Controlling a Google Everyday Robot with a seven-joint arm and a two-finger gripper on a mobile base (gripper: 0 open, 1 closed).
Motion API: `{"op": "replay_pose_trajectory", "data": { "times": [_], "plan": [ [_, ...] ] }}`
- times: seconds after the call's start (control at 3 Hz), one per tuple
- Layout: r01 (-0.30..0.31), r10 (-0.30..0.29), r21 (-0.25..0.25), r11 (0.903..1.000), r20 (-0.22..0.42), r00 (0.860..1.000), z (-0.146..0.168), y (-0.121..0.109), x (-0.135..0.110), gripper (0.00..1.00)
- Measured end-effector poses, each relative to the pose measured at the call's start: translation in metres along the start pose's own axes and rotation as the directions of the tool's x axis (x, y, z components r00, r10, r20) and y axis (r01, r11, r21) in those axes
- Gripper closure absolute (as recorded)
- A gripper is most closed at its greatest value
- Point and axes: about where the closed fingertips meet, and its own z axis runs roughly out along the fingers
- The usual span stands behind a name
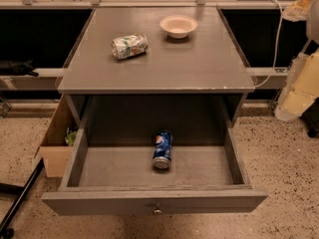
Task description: Pick pepsi can from top drawer and place on counter
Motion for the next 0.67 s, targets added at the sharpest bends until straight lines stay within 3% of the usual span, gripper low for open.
{"op": "replay_pose_trajectory", "data": {
  "times": [0.33,0.67],
  "plan": [
    [0.008,-0.008,0.011,0.9999,0.007,1.000,-0.005,0.001,-0.002,0.00],
    [0.065,-0.066,0.026,0.9975,0.028,0.997,-0.018,0.008,-0.015,0.00]
  ]
}}
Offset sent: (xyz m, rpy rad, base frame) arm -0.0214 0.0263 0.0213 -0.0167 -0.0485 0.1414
